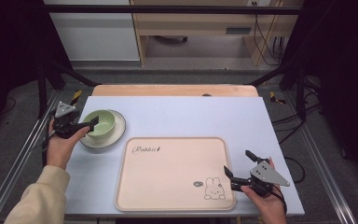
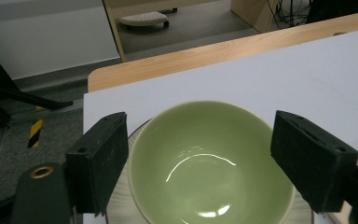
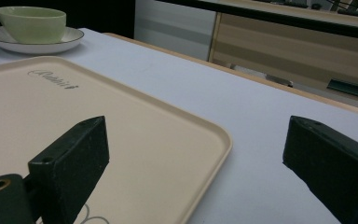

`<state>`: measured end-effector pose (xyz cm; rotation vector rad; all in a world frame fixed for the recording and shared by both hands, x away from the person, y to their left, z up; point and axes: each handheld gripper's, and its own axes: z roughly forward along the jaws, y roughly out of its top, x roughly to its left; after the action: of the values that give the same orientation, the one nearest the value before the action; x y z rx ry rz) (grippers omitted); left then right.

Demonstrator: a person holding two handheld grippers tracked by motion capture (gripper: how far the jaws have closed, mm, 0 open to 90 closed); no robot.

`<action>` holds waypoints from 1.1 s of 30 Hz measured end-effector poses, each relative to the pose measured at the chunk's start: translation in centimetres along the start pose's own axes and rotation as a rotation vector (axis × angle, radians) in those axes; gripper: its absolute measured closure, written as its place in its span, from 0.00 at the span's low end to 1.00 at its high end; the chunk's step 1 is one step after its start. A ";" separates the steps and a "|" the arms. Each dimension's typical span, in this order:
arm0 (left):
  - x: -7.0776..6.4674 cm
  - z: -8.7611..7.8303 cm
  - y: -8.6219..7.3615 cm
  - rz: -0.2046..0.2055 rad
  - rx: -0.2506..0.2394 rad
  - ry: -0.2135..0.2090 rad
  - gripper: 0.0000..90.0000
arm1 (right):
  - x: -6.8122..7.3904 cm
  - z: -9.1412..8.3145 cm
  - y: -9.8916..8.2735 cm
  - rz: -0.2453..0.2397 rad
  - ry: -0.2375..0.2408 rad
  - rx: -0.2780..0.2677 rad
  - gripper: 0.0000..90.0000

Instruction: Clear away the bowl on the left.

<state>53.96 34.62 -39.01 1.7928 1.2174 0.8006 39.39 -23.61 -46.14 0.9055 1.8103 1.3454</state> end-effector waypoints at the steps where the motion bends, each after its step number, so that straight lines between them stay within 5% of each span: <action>1: 0.1 0.0 0.0 0.000 0.000 0.003 0.24 | 0.0 0.0 0.0 -0.001 0.001 0.000 0.08; 5: 0.4 0.4 -0.2 0.001 0.023 0.012 0.27 | 0.0 0.1 -0.1 -0.001 0.001 0.008 0.08; 15: 2.5 2.2 -1.3 -0.071 0.118 0.043 0.34 | 0.3 0.2 -0.2 -0.027 0.010 0.026 0.09; 25: 4.3 3.9 -2.2 -0.180 0.181 0.005 0.55 | 0.4 0.3 -0.2 -0.036 0.014 0.043 0.09; 33: 4.3 5.3 -2.1 -0.180 0.242 0.023 0.68 | 0.0 0.2 -0.5 -0.026 0.009 0.049 0.09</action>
<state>58.96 37.68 -43.15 1.8353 1.5202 0.5926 39.50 -23.62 -46.64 0.8997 1.8630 1.2964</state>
